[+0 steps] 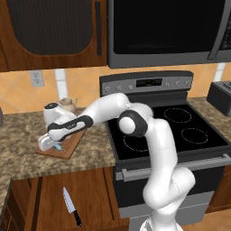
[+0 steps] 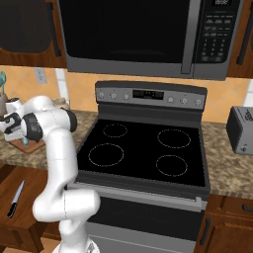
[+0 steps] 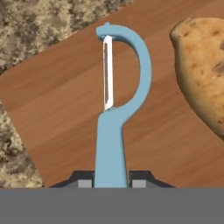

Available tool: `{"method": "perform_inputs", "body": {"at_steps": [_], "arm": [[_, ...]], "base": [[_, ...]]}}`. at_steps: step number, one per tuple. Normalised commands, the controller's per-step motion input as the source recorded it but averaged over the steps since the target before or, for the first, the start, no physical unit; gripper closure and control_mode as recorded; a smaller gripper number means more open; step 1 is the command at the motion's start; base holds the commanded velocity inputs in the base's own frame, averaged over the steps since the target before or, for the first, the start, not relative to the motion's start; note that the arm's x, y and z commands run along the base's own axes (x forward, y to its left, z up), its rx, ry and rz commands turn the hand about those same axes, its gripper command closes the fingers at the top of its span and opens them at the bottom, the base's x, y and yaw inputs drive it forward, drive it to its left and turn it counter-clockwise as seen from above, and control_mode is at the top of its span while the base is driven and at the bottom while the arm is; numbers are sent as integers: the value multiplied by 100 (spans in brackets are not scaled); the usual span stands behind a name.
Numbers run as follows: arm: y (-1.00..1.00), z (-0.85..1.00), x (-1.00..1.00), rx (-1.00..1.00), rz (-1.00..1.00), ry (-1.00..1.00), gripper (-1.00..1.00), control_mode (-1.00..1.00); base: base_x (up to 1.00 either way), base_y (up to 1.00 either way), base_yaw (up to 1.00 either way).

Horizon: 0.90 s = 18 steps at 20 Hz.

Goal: Place the appropriate cutting tool for cutting the potato skin on the cutting board.

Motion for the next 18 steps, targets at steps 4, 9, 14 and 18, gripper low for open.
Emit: {"method": "perform_inputs", "body": {"at_steps": [4,9,14,18], "arm": [[-2,-4,14,-1,0,0,100,-100],[-3,-23,2,0,0,3,100,-100],[-4,-21,8,0,0,3,-100,-100],[-31,0,6,-1,0,1,-100,-100]], "base": [[0,0,0],[0,0,0],[0,0,0],[0,0,0]]}}
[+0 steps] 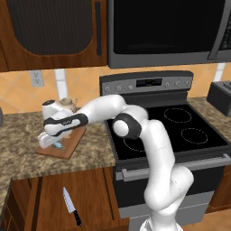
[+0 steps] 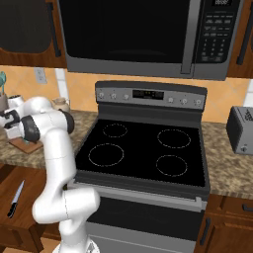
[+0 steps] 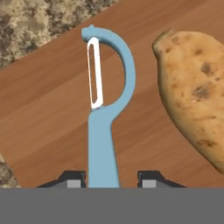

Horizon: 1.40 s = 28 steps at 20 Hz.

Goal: Place the appropriate cutting tool for cutting the potato skin on the cutting board.

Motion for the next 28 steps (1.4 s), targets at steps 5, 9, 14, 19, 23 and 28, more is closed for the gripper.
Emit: {"method": "perform_inputs", "body": {"at_steps": [5,9,14,19,23,28], "arm": [[-25,24,-22,0,0,0,-100,-100],[-29,68,-47,0,0,-3,-100,-100],[-74,46,-98,0,-1,-6,-100,-100],[-100,4,-100,2,-7,-11,-100,-100],[-100,36,-100,7,-11,-1,-100,-100],[-100,59,-100,6,-6,0,-100,-100]], "base": [[0,0,0],[0,0,0],[0,0,0],[0,0,0],[0,0,0],[0,0,0]]}}
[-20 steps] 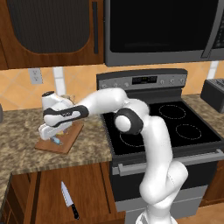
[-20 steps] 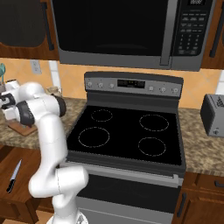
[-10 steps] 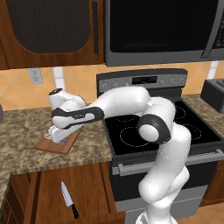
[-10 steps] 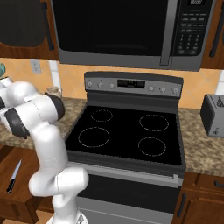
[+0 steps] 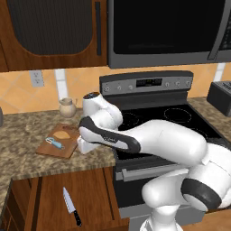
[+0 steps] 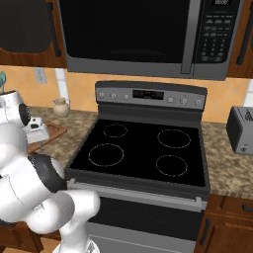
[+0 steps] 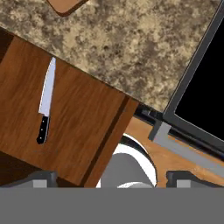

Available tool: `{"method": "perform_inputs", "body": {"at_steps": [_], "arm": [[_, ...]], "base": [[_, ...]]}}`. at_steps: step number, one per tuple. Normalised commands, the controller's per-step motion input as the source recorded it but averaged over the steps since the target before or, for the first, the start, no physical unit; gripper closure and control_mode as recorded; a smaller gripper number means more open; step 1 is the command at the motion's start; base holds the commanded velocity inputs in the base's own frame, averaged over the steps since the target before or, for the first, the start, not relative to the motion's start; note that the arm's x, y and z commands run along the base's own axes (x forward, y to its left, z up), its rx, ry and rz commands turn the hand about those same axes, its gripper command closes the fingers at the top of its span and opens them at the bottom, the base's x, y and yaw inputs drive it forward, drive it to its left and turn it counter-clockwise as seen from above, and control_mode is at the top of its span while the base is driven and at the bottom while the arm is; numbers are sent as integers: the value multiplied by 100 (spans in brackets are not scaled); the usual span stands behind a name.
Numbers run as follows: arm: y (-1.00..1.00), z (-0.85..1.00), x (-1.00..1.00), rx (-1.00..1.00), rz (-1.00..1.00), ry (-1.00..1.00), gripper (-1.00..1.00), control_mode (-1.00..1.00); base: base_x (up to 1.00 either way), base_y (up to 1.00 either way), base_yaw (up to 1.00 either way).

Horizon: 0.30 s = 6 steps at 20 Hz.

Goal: Place the appropriate cutting tool for cutting the potato skin on the cutting board.

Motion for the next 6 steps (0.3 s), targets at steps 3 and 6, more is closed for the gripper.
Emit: {"method": "perform_inputs", "body": {"at_steps": [3,6], "arm": [[-100,65,-100,4,-5,0,-100,-100],[-100,45,-100,2,-4,0,-100,-100]], "base": [[0,0,0],[0,0,0]]}}
